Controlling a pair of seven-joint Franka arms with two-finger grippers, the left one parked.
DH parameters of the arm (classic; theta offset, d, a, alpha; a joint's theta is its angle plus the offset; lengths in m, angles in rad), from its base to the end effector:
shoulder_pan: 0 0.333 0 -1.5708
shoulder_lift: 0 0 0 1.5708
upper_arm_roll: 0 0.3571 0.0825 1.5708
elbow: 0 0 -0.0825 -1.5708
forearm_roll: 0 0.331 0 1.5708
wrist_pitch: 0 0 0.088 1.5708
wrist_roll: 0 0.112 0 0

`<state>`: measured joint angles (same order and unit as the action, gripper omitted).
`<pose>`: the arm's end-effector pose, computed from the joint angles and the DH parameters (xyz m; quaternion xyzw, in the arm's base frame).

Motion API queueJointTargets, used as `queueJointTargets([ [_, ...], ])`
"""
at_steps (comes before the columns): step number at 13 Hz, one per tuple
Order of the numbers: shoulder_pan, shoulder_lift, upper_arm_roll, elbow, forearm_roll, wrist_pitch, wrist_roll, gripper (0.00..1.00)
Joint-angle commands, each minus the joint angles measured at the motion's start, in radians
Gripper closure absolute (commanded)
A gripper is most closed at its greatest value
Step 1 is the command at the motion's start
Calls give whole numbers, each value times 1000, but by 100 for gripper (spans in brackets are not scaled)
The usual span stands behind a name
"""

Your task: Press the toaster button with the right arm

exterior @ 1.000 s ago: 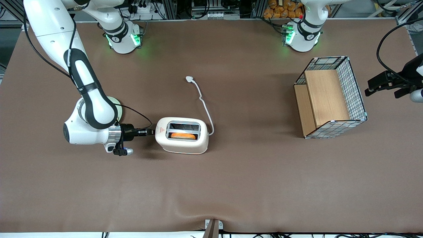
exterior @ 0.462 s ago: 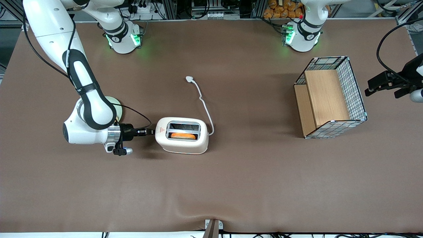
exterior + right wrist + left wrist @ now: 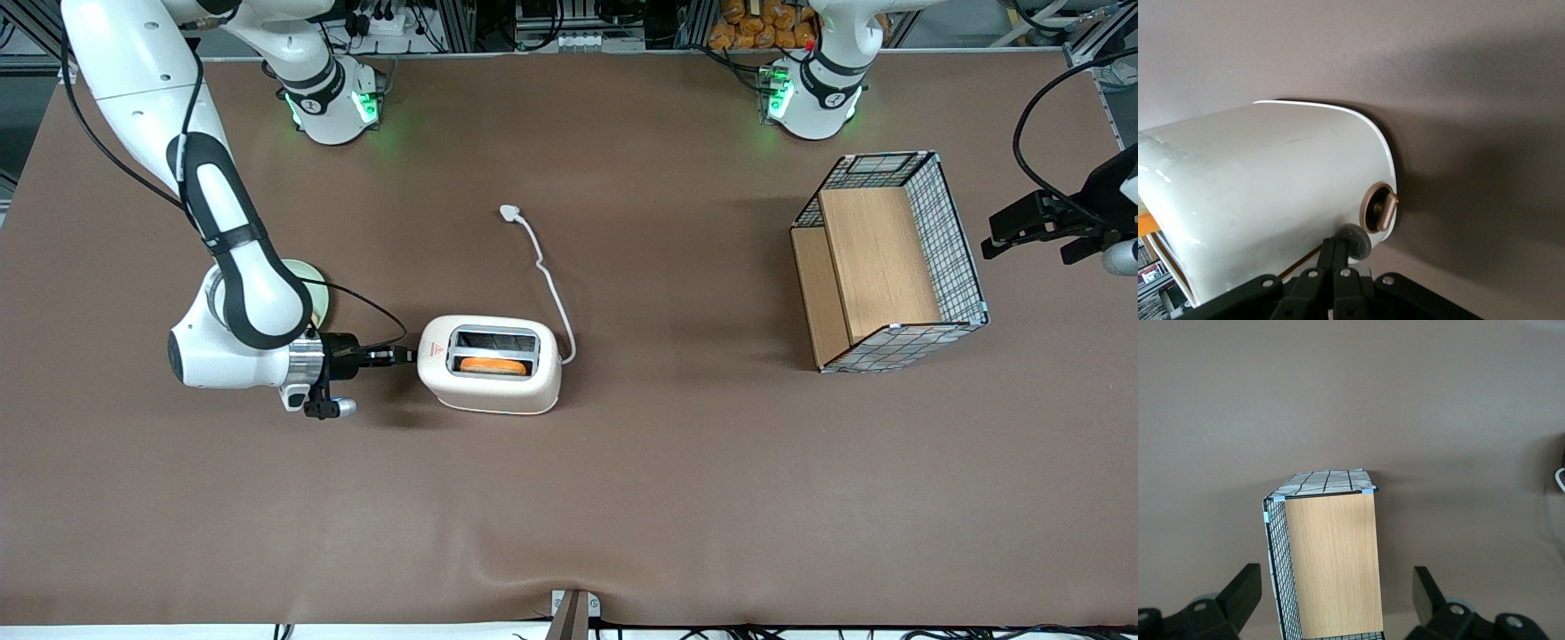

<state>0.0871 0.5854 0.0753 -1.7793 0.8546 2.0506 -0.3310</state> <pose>0.6066 0.1383 0.2900 -0.9241 0.0238 0.1144 0.3638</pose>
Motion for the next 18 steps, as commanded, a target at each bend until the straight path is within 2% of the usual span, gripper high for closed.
queueJointTargets([
  [1, -18, 16, 1, 58, 11, -7, -22, 100],
  [4, -21, 17, 0, 101, -15, -9, -22, 100],
  [5, -24, 17, 0, 124, -47, -9, -22, 69],
  [6, -26, 24, 0, 144, -77, -7, -22, 14],
  [7, -27, 27, 0, 153, -78, -7, -22, 0],
  [12, -26, 22, 0, 162, -95, -1, -23, 0],
  [15, -21, -51, -23, 169, -277, -9, -23, 0],
  [17, -26, -143, -75, 158, -386, -97, -22, 0],
  [18, -27, -174, -110, 158, -403, -162, -23, 0],
])
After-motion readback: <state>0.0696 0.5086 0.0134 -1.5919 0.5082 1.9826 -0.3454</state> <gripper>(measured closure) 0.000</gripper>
